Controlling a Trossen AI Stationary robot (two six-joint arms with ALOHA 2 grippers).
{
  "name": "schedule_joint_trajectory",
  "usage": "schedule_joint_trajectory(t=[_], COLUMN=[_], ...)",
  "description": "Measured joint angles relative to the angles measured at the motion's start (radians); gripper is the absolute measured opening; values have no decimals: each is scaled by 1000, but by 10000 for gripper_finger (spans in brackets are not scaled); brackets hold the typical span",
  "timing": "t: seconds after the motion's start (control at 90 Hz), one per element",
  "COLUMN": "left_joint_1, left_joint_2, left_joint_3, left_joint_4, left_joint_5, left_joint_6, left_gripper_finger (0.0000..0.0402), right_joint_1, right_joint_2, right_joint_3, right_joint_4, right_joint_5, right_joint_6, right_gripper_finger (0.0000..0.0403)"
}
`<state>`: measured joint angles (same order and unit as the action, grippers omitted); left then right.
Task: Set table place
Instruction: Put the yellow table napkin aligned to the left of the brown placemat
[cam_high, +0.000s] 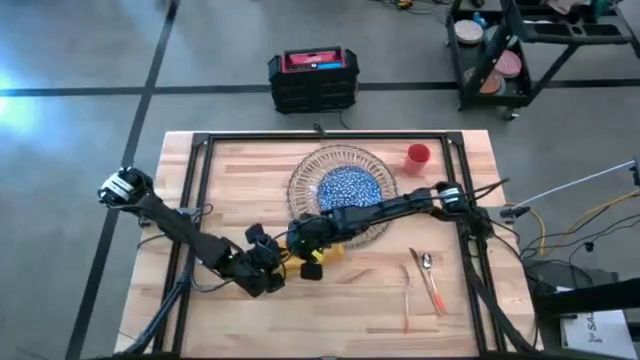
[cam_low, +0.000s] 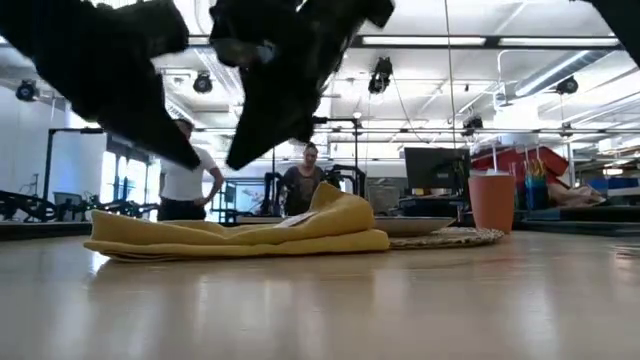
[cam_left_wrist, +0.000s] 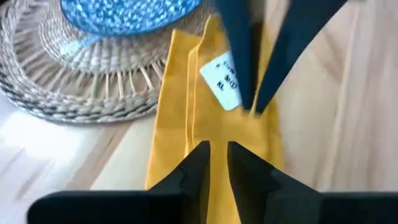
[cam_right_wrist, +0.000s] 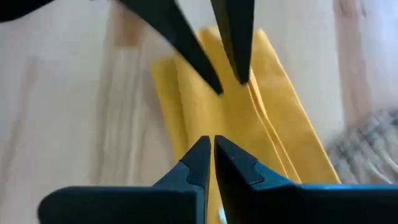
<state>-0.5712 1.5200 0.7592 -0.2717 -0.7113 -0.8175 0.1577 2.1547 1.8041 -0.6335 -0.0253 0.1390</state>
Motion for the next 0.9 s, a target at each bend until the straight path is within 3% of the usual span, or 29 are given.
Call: schedule_joint_trajectory(t=[0.222,0.511,0.622,0.733,0.9], left_joint_1=[2,-22,-53,-80,-78], left_joint_2=[135,231,226,229,217], left_joint_3=[-4,-3,-3,8,76], left_joint_4=[51,21,126,362,635], left_joint_5=[135,214,266,277,265], left_joint_6=[-98,-493,-544,-437,-39], left_gripper_finger=[32,23,22,22,22], right_joint_1=[45,102,136,161,185], right_joint_2=[-28,-34,-34,-34,-34], right_joint_3=[59,46,36,33,33], right_joint_4=[-161,-175,-174,-184,-193], right_joint_5=[187,212,213,236,248], right_joint_6=[47,160,188,203,248], right_gripper_finger=[7,7,7,7,7])
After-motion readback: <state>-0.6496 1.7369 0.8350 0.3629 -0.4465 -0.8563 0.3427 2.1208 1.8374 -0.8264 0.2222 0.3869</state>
